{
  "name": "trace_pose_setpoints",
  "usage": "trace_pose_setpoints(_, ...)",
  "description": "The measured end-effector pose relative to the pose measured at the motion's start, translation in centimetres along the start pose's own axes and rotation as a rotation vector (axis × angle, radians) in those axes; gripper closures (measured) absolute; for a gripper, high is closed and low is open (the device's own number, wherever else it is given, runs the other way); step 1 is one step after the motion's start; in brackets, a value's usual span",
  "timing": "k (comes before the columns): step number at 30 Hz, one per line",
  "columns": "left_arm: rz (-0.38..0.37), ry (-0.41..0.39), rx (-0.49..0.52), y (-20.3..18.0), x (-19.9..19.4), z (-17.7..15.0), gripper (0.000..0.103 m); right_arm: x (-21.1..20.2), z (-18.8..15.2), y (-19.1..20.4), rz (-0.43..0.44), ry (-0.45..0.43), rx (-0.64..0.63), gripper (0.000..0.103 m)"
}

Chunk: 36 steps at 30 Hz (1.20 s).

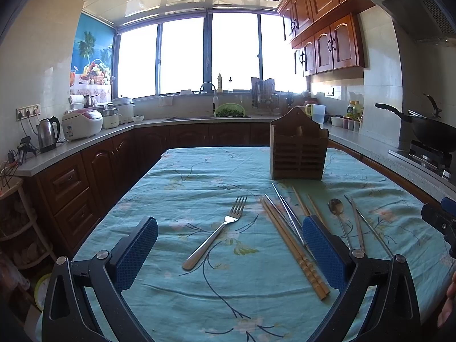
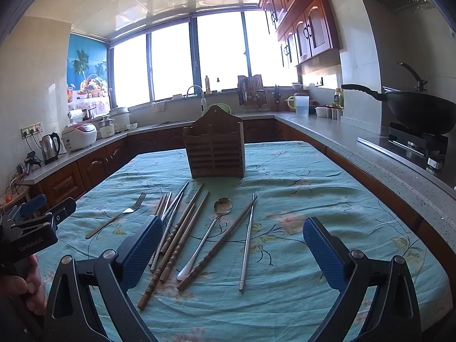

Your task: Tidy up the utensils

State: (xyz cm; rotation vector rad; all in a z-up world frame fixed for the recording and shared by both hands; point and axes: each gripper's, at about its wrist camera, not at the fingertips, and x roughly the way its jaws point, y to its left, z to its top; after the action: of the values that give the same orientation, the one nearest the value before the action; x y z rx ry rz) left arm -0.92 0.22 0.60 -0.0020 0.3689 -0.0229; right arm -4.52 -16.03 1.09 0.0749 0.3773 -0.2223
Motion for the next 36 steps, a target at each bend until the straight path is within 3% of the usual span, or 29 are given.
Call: trace_pose_setpoints(36,-0.014,0.024,-0.01,0.1,0.9,-0.2,0.001,0.8,-0.1,0.4,0.023,0.021,0.013,0.003)
